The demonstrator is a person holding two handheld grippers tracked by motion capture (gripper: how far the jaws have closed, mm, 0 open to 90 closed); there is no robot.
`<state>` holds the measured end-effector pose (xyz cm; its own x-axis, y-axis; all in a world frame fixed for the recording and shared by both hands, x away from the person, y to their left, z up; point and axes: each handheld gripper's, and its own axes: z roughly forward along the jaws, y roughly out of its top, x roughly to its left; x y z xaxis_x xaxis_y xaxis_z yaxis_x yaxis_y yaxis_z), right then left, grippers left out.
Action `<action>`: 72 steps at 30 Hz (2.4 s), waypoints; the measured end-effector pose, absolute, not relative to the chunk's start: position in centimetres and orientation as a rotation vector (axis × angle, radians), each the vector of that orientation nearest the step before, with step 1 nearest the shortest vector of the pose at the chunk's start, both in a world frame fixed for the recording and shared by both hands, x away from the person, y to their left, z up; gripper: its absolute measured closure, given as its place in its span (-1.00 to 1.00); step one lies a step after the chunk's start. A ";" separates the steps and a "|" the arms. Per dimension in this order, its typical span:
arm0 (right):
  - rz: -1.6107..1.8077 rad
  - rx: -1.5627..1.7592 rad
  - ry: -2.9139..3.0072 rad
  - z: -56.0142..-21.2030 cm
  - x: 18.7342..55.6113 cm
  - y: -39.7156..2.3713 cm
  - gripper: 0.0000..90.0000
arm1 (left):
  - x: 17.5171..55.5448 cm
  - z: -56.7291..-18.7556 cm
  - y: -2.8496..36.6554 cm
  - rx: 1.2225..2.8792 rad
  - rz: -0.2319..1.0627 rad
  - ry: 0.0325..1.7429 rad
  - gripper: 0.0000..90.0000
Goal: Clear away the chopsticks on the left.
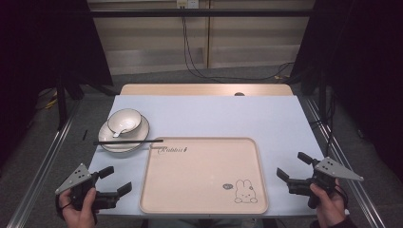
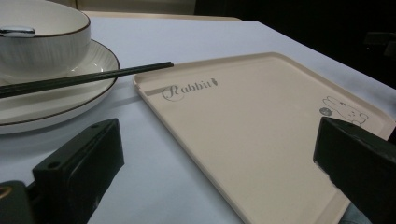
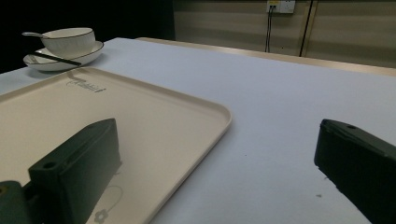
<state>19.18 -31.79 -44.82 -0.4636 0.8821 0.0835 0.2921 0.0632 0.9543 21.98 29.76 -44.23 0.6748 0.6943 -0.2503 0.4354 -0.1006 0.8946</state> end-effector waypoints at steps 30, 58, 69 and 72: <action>1.381 1.155 1.795 -44.9 19.2 -31.9 -0.98 | 25.4 -42.3 31.1 1.907 0.223 0.817 -0.92; 1.376 1.158 1.798 -44.9 19.2 -31.8 -0.97 | 34.2 -42.4 34.5 2.060 0.289 0.796 -0.86; 1.378 1.158 1.800 -45.0 19.2 -31.8 -0.97 | 36.4 -44.2 34.4 2.144 0.347 0.707 -0.22; 1.379 1.160 1.800 -45.0 19.2 -31.8 -0.97 | 36.8 -44.4 34.4 2.175 0.357 0.692 0.01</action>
